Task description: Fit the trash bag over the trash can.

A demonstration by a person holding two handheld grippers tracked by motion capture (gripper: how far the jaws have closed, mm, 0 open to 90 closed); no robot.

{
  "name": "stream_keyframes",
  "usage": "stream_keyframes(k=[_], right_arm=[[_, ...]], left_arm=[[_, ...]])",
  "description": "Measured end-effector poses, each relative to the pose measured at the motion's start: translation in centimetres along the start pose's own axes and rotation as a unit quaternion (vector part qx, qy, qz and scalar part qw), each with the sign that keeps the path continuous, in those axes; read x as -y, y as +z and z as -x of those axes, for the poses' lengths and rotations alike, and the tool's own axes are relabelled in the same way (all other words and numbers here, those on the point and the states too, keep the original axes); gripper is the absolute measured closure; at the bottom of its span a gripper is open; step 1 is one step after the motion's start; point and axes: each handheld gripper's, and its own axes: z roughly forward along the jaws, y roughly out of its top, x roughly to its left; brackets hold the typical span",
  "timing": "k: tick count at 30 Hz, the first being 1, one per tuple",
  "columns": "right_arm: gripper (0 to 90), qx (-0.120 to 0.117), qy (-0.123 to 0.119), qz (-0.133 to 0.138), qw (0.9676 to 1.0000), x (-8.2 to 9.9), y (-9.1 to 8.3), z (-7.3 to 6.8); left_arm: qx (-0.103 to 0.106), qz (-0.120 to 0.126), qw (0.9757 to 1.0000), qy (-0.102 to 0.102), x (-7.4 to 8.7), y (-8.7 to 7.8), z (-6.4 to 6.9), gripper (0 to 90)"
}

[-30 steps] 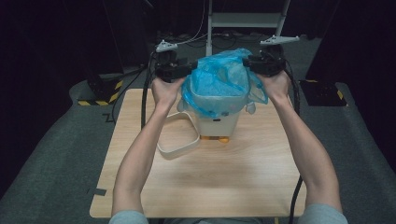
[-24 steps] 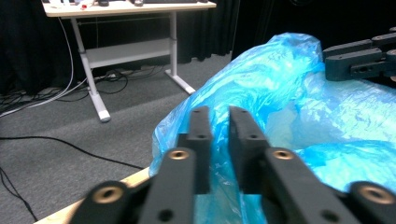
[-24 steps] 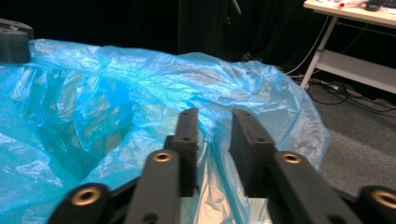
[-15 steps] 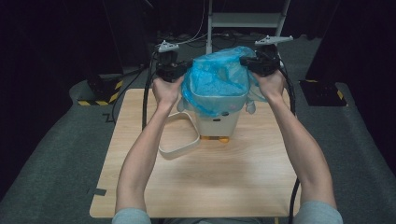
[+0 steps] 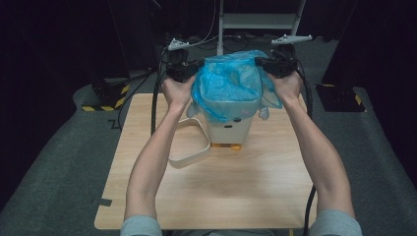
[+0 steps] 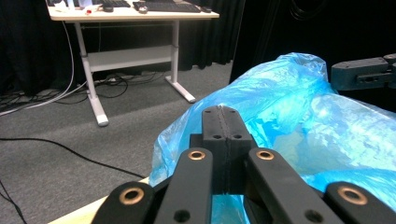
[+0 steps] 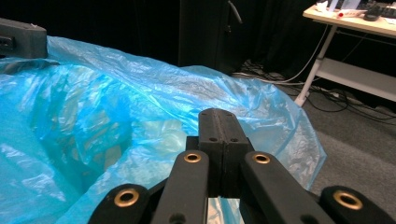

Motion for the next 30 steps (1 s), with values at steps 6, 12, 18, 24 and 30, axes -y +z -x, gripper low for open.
stream_keyframes(k=[6,12,18,24,30], right_arm=[[90.0,0.010,-0.001,-0.007,0.9999,0.0,0.7,0.1],[90.0,0.020,-0.007,-0.021,0.9996,-0.1,1.6,0.2],[90.0,0.020,-0.002,-0.035,0.9992,0.5,2.1,0.6],[90.0,0.017,0.004,-0.047,0.9987,1.6,2.7,0.9],[90.0,0.012,0.010,-0.059,0.9981,3.2,3.1,1.1]], left_arm=[[-0.005,-0.013,0.9997,-0.018,0.4,1.0,-0.7,89.7],[-0.009,-0.025,0.9988,-0.042,0.8,1.9,-1.6,89.8],[-0.011,-0.041,0.9984,-0.039,1.1,2.3,-1.9,89.8],[-0.009,-0.059,0.9972,-0.044,1.4,2.9,-2.1,89.8],[-0.006,-0.075,0.9962,-0.043,1.8,3.6,-2.0,89.7]])
